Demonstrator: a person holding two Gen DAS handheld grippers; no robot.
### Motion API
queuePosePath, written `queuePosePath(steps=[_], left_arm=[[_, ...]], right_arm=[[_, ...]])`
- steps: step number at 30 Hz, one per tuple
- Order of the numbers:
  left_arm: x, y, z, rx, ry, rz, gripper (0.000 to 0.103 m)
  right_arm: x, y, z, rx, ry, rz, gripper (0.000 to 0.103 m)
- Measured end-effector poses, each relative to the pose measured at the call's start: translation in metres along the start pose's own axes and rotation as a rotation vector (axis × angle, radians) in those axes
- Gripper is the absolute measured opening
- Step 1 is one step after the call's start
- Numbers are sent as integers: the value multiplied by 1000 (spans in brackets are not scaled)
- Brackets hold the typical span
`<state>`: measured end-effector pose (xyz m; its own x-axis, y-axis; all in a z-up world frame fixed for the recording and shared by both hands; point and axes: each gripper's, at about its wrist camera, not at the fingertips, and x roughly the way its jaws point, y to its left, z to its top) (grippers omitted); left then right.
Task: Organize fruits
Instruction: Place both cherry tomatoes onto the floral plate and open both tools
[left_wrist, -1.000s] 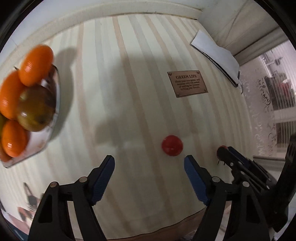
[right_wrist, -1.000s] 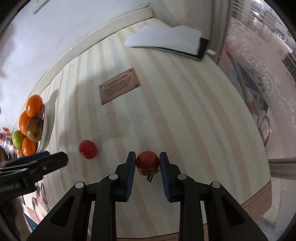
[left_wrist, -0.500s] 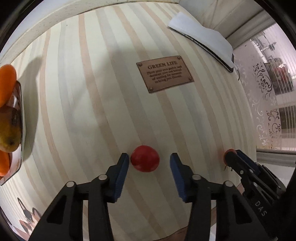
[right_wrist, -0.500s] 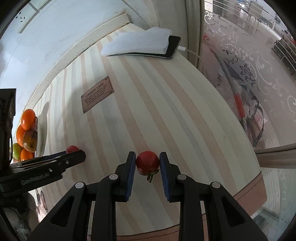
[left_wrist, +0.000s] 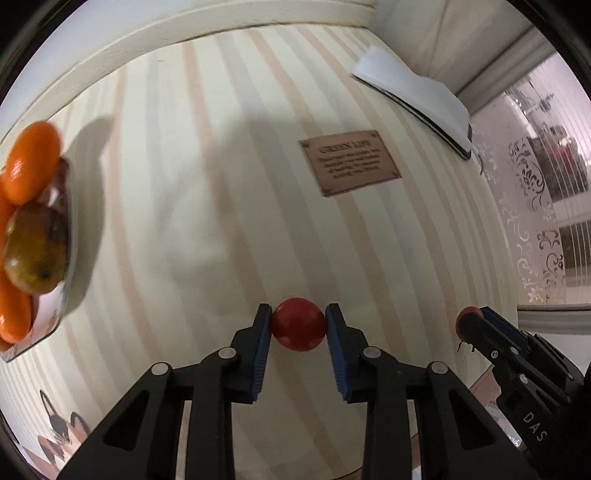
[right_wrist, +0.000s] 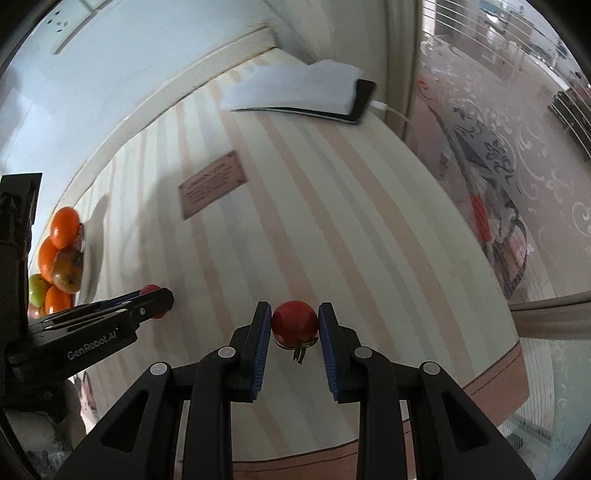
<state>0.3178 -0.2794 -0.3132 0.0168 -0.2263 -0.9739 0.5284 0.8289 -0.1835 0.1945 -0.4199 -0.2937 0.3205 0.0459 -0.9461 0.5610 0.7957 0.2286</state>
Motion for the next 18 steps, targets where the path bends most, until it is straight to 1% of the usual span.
queuePosePath(steps=[3,6,9,13,16,18], left_arm=[[-19,23,-8,-34,-28,4,27],[-40,51,-21,-82,-64,13,27],[-65,86,-37,-167,-103,17,27],[-102,142,-62,-328,-162,7,27],[-131,186,-84,-468,-227,1,27],[-141,211,-93,-553,-259,-2,27]], right_arm=[[-2,22,1,-41,8,41,29],[-1,53,1,-94,22,94,29],[2,90,0,-160,42,153,29],[8,150,1,-273,63,221,29],[13,201,2,-365,76,275,29],[15,234,1,-425,73,300,29]])
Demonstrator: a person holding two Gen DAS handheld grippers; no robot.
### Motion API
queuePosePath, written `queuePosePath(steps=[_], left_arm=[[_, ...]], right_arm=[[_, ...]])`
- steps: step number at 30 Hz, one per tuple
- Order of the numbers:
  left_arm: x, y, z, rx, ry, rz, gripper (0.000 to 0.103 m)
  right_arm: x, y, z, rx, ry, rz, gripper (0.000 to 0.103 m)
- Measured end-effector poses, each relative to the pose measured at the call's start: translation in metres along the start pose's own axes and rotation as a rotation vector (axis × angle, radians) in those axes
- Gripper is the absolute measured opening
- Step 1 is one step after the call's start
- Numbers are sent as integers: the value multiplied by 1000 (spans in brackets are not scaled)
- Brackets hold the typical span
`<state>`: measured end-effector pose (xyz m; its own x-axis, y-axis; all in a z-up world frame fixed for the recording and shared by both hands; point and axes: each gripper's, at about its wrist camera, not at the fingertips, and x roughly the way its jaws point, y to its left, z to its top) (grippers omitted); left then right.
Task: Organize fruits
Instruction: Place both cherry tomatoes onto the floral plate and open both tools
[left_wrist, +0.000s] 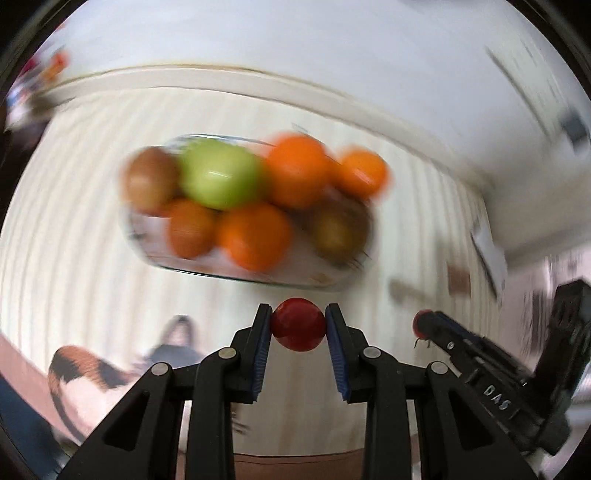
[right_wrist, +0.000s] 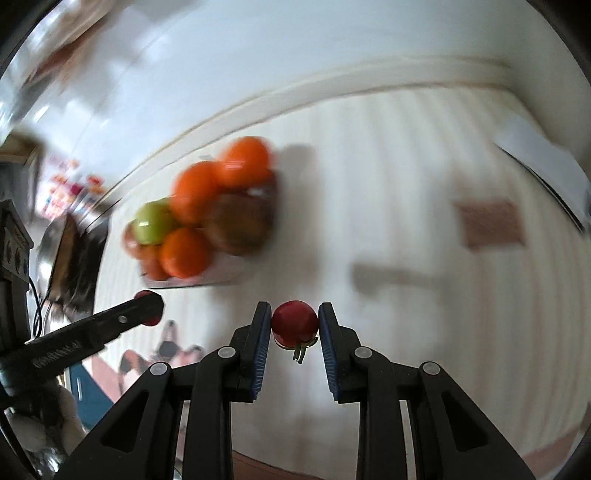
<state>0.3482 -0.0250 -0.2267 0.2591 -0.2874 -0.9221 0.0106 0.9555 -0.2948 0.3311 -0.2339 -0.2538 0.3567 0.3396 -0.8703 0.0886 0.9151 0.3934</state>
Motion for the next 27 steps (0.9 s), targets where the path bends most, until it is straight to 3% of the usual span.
queuePosePath(steps=[7,13,19,27], left_arm=[[-7,89,29,-247,-53,-9,27],[10,141,44,-387,-37,-55,27],[35,144,47,-442,7,-118,27],[49,136,48,-440,44,-80,31]], right_arm=[[43,76,29,-195,20,-3,29],[74,101,30,-279,43,-54,29],[85,105,27,-290,40,-82,29],[93,104,30,-264,37,-98,31]])
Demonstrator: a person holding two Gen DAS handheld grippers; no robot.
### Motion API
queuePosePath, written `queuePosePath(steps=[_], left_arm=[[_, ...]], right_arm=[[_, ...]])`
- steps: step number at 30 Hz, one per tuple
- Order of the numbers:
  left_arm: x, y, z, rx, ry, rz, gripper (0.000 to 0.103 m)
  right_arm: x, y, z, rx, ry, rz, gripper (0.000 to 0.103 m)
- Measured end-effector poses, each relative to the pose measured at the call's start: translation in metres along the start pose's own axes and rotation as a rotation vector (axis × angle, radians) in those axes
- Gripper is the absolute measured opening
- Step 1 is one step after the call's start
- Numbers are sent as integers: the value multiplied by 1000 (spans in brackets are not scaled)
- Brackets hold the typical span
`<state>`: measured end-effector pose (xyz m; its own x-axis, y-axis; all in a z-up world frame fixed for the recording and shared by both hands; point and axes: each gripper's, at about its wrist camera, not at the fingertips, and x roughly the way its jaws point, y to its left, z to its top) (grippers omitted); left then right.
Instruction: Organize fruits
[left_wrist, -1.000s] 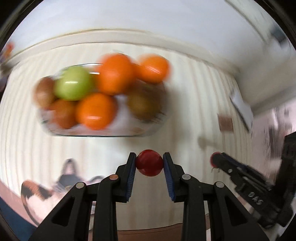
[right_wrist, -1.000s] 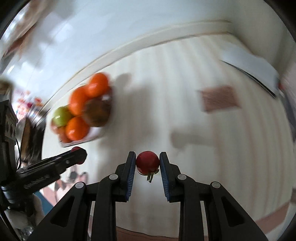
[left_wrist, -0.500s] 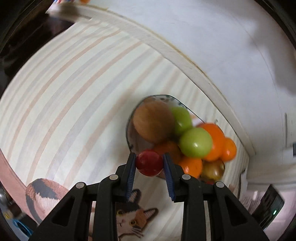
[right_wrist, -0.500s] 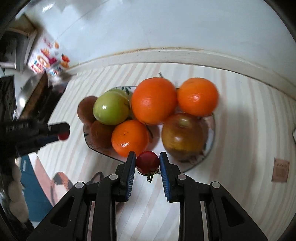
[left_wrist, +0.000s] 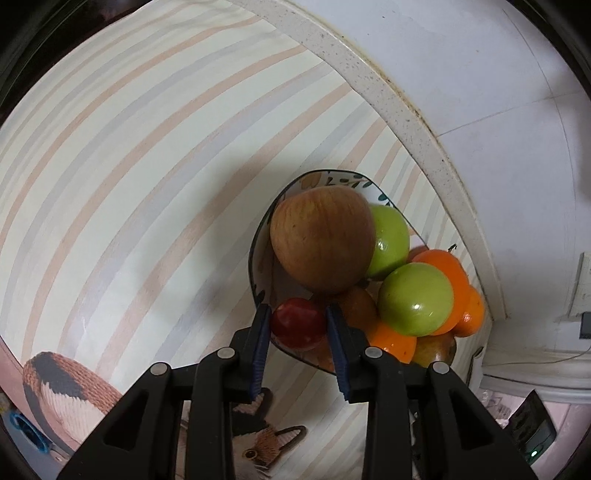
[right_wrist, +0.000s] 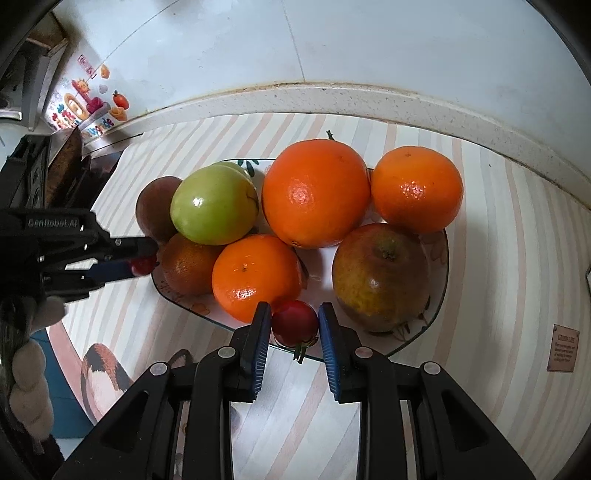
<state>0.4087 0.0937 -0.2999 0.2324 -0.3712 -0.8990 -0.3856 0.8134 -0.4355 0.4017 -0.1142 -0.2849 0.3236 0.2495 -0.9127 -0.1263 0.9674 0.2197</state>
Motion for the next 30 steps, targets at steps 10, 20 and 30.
queuePosePath(steps=[10,20,30], left_arm=[[-24,-12,-14,105,-67,96,74],[-55,-36,-71,282,-173,294,83],[-98,-58,-123,337,-304,362,83]], right_arm=[[-27,0,-4,44,-48,31,87],[-73,-23,-17,53,-40,-23,96],[-131,-24,-23,3,-109,-39,98]])
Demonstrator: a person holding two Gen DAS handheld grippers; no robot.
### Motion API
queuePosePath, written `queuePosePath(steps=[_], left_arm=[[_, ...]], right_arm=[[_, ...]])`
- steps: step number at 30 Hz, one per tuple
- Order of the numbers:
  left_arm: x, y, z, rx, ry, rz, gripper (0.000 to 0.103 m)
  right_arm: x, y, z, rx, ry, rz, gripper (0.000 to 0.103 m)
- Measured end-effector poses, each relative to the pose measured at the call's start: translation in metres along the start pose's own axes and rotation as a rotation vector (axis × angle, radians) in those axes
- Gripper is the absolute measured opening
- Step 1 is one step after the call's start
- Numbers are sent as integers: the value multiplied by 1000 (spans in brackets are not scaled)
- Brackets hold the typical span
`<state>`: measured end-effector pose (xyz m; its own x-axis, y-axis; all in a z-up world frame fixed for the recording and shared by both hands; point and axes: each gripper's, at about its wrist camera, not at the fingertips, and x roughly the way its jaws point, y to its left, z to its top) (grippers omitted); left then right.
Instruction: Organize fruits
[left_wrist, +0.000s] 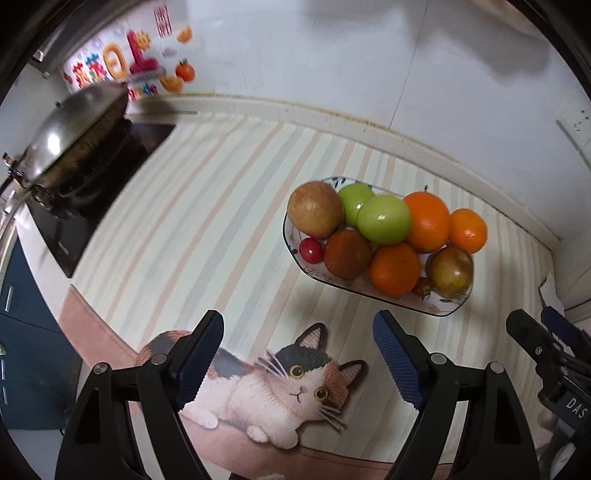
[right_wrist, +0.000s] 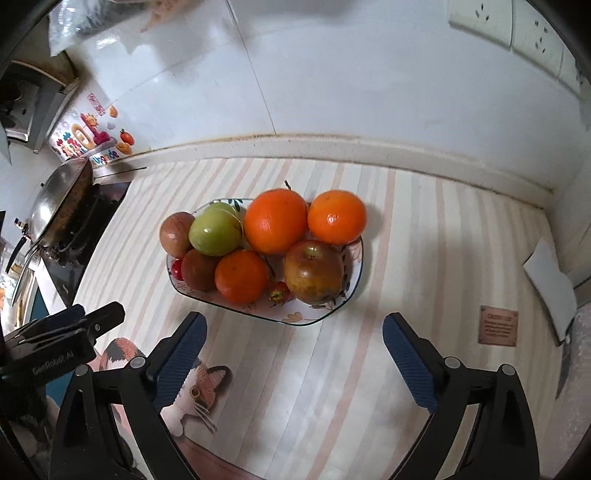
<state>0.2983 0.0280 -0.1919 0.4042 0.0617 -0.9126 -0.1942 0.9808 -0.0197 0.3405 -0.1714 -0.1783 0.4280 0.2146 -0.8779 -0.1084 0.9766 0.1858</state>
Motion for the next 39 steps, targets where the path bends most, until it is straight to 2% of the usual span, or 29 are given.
queuePosePath(steps=[9,21,30,39], left_arm=[[-71,1,-17,25,-134,3,83],[-174,13,-68,78,-269,-34,83],[-233,12,-112,97,-341,-60,83],[-263,10,-139,103,-360,-49,83]], right_arm=[[-76,16,-14,-16,-116,-5,100],[-201,43,-77,-7,-225,-26,101],[-287,53,-123,-22,-324,-54,102],[-327,50,-147,-41,-363,-38,102]])
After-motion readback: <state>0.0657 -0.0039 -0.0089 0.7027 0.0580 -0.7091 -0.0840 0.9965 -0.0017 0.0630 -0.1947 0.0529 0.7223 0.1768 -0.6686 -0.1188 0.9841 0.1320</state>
